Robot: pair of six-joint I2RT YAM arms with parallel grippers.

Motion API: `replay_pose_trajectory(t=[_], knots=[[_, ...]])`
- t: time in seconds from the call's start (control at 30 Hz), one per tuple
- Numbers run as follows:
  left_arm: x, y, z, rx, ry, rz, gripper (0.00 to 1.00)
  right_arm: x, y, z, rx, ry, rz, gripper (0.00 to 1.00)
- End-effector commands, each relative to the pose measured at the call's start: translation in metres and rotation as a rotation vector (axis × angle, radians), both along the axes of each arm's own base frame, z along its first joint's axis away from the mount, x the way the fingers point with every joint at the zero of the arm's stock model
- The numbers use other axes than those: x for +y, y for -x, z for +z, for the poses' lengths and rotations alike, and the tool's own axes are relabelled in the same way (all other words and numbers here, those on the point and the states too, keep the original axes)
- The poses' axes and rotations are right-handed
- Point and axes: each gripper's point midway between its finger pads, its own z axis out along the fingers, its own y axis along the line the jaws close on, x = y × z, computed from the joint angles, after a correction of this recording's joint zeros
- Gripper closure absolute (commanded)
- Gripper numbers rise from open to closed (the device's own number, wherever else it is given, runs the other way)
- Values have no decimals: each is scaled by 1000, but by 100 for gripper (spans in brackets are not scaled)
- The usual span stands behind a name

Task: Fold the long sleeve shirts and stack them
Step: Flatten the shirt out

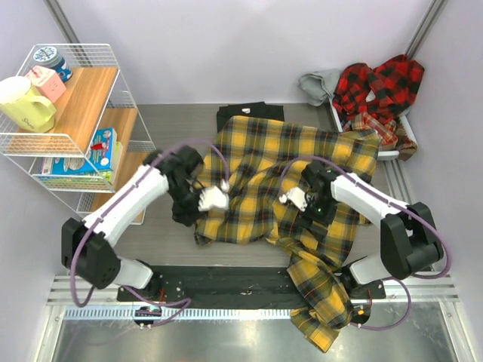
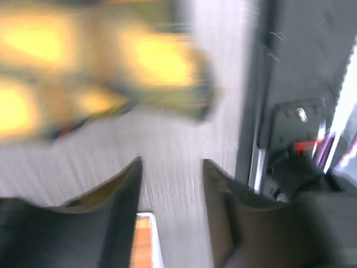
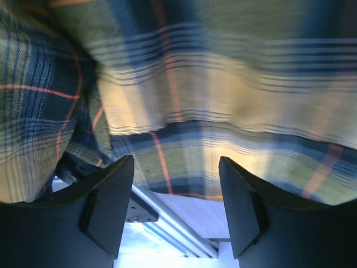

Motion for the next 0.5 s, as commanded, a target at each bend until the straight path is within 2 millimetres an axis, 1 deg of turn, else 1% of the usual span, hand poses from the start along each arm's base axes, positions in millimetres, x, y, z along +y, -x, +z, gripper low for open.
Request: replay_pose_trajectory(t=[0.0, 0.03, 0.07, 0.1, 0.13, 0.17, 0.2, 0.23, 0.27, 0.3, 0.33, 0.37, 0.4, 0.43, 0.47], knots=[[17, -56, 23, 62, 121, 397, 45, -9, 17, -21, 40, 71, 8, 34], [15, -77, 21, 56, 138, 481, 38, -19, 12, -28, 18, 134, 22, 35], [16, -98, 17, 23, 146, 557, 35, -26, 13, -34, 20, 165, 36, 38], [16, -125, 14, -18, 169, 678, 31, -40, 17, -40, 23, 230, 59, 39], [16, -140, 2, -20, 156, 724, 27, -50, 16, -41, 12, 273, 74, 41], [21, -154, -5, -56, 125, 780, 12, -54, 15, -43, 1, 281, 78, 43], [17, -169, -10, -74, 143, 860, 11, -57, 18, -45, 7, 291, 80, 44], [17, -176, -18, -65, 132, 894, 11, -59, 17, -44, 5, 298, 77, 44], [15, -179, -32, -25, 119, 929, 7, -61, 17, -43, -1, 297, 70, 44], [15, -184, -41, -18, 114, 967, 6, -60, 16, -42, -9, 292, 69, 44], [10, -196, -46, -29, 140, 1035, 6, -60, 15, -40, -16, 288, 65, 44], [8, -202, -58, -16, 138, 1061, 6, -59, 13, -37, -33, 273, 55, 44], [9, -208, -63, -27, 134, 1088, 5, -57, 10, -34, -45, 260, 47, 44], [6, -219, -65, -41, 158, 1154, 5, -57, 10, -31, -48, 251, 41, 44], [6, -222, -78, -22, 138, 1175, 6, -56, 8, -29, -60, 242, 34, 43]])
